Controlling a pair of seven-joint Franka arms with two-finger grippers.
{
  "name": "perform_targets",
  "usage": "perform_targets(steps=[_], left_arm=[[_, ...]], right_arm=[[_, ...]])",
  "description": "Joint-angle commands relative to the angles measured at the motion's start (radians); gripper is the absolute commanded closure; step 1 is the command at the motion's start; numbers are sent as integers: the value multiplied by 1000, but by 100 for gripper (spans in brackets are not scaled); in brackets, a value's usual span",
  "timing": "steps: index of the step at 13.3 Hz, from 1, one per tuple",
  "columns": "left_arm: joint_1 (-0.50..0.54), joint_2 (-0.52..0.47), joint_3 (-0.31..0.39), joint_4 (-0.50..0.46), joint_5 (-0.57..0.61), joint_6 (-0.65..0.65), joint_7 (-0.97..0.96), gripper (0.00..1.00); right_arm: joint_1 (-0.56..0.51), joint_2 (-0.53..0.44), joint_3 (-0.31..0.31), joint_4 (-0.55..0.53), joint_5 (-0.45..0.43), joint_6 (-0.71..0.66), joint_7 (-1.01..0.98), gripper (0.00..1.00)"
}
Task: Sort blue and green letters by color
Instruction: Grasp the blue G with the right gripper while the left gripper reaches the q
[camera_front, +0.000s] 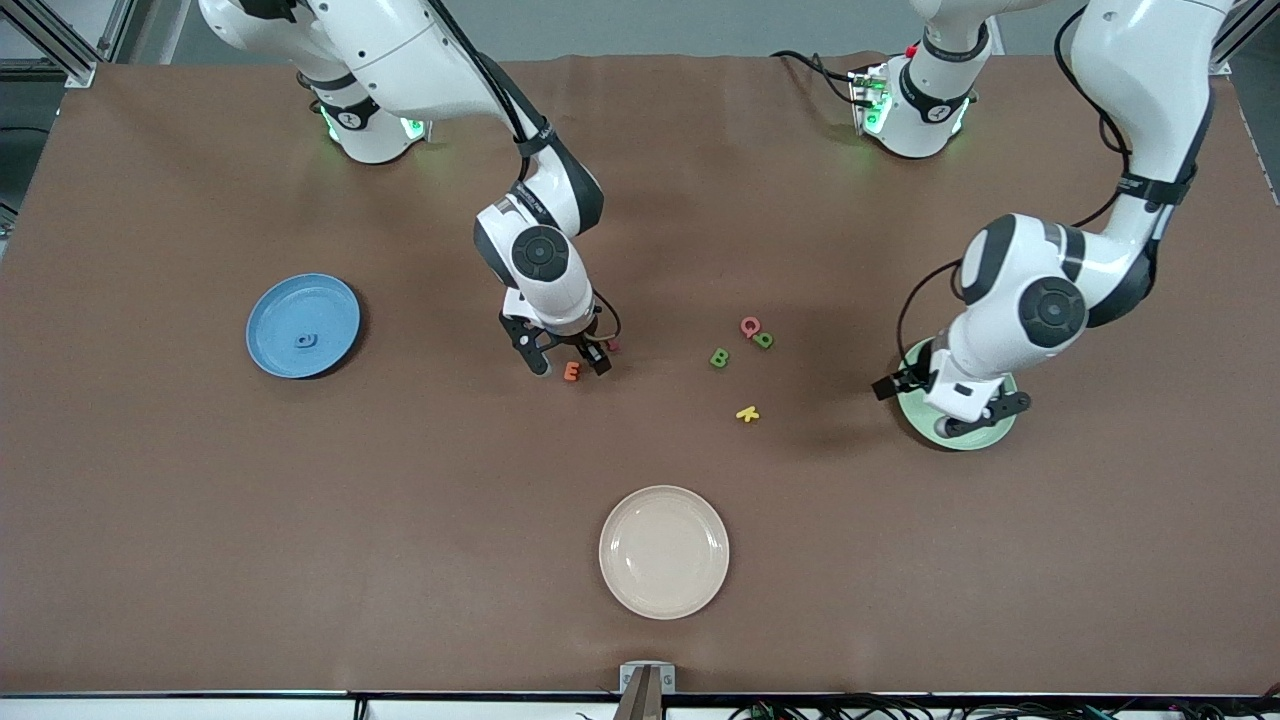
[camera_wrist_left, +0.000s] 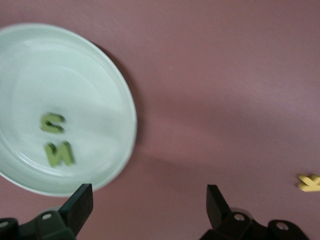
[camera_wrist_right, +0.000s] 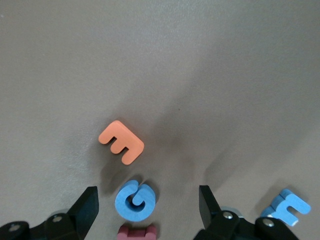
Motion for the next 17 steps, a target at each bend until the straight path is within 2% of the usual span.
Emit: perform_targets(steps=[1,4,7,8,10,12,15,17], left_arm=[[6,-24,-64,-49,10,3,-142,0],[6,-69,-135,-127,10,17,-285,0],[5,-97,-140,-232,10,164,-362,0],[-12,-86,-140,-242,10,212,-408,0],[-62,-55,-140,-247,10,265,-533,0],[-104,-35,-140,-240,9,292,-636,9],[-119,-18,-138,-238,9,292,-683,14],[-129,-9,-138,-226,10,290,-704,15]], right_arm=[[15,23,-7,26,1,15,29,13],[29,32,-7,35,-5,19,41,27],[29,35,-7,36,-7,20,39,29],[29,35,-7,36,-7,20,39,29],[29,35,-7,36,-8,19,36,37],[27,34,-8,36,-11,17,27,39],[26,34,-10,36,-51,17,29,41],[27,34,-10,36,-53,17,30,52]])
